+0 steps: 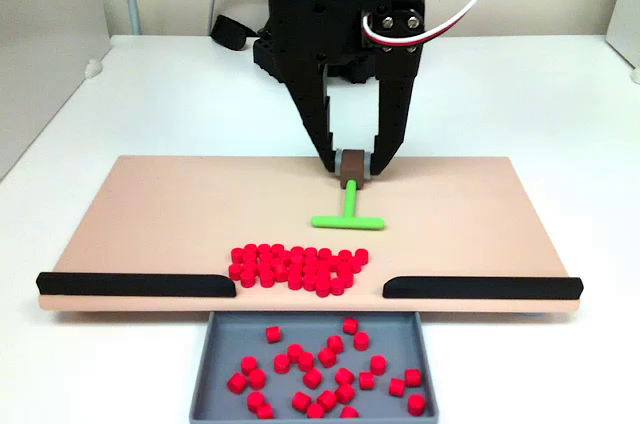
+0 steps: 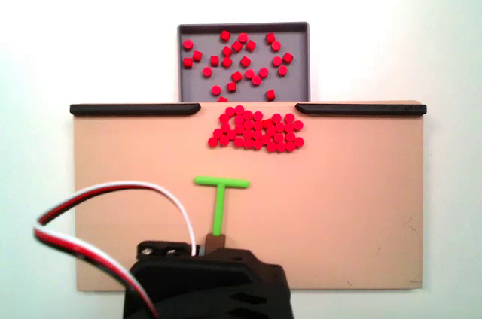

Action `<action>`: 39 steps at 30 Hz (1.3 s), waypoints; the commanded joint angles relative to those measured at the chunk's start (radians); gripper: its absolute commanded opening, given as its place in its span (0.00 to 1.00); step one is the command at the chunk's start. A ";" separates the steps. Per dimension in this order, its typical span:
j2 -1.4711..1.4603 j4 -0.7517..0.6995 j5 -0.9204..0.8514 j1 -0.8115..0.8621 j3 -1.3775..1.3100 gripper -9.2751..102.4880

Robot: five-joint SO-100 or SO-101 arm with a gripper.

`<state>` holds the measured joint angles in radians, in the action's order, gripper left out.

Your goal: Gather the bottom side granules

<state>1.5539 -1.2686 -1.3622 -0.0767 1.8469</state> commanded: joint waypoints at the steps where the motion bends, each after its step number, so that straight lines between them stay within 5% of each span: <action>1: 0.098 -0.029 0.015 -0.005 -0.009 0.11; 16: 0.222 -0.115 -0.141 0.071 -0.009 0.10; 39: 0.199 -0.117 -0.129 0.087 -0.008 0.08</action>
<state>1.7395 -1.3821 -1.5002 0.0153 1.8469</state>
